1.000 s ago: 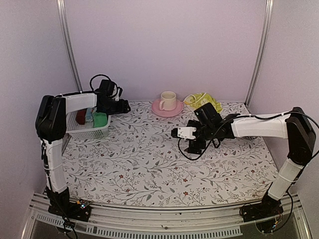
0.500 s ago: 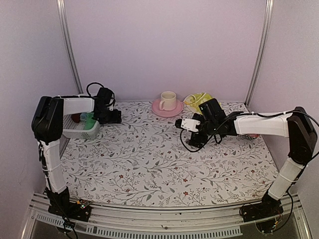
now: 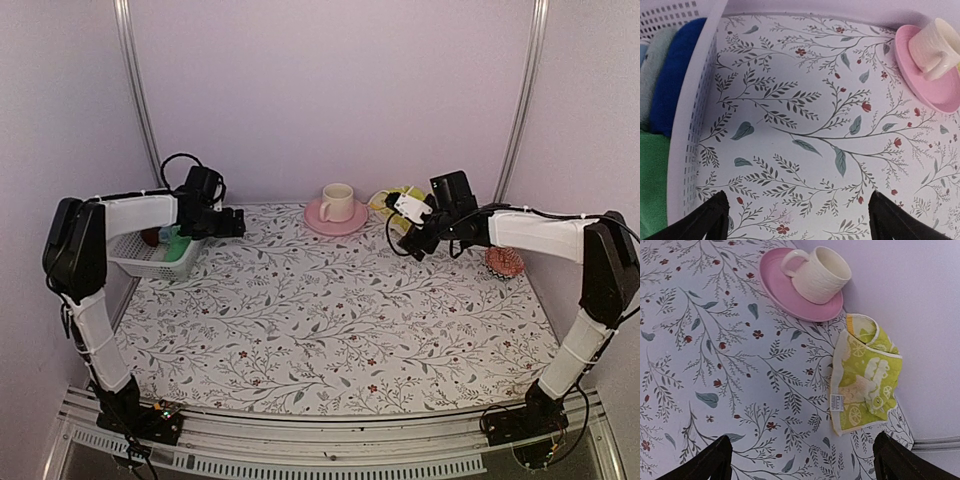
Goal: Roll the towels
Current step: Move the storage box to the corner of the board, then pick up the towel from the corner of the board.
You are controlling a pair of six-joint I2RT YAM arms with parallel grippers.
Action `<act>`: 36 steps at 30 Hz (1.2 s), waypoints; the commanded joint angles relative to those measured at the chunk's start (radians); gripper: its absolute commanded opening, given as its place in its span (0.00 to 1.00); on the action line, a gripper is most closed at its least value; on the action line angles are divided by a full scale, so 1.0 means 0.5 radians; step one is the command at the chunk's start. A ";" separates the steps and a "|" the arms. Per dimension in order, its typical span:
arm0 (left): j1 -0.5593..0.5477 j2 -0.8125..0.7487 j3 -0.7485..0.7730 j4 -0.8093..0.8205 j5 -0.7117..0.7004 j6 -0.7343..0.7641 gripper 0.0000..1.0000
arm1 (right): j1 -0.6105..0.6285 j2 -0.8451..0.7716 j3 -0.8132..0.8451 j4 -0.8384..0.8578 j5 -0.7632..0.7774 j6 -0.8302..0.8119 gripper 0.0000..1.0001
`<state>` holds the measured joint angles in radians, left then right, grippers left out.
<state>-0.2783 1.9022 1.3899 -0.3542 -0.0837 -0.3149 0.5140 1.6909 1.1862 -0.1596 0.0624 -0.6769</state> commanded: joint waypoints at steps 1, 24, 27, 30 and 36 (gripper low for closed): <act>-0.193 -0.094 -0.076 0.100 -0.063 0.018 0.97 | -0.188 0.073 0.200 0.049 0.104 0.208 0.99; -1.128 -0.273 -0.821 0.821 -0.809 0.009 0.97 | -0.516 1.056 1.037 -0.442 -0.107 0.114 0.93; -1.129 -0.299 -0.872 0.906 -0.736 0.029 0.97 | -0.543 1.114 1.076 -0.523 -0.191 0.090 0.88; -1.134 -0.321 -0.902 0.949 -0.723 0.043 0.97 | -0.577 1.183 1.140 -0.601 -0.267 0.107 0.83; -1.134 -0.415 -0.977 1.021 -0.670 0.032 0.97 | -0.623 1.266 1.217 -0.709 -0.402 0.140 0.76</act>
<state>-0.8429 1.7489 0.9276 0.0891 -0.4366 -0.3061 0.2195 2.2887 1.7542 -0.4538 -0.0643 -0.6201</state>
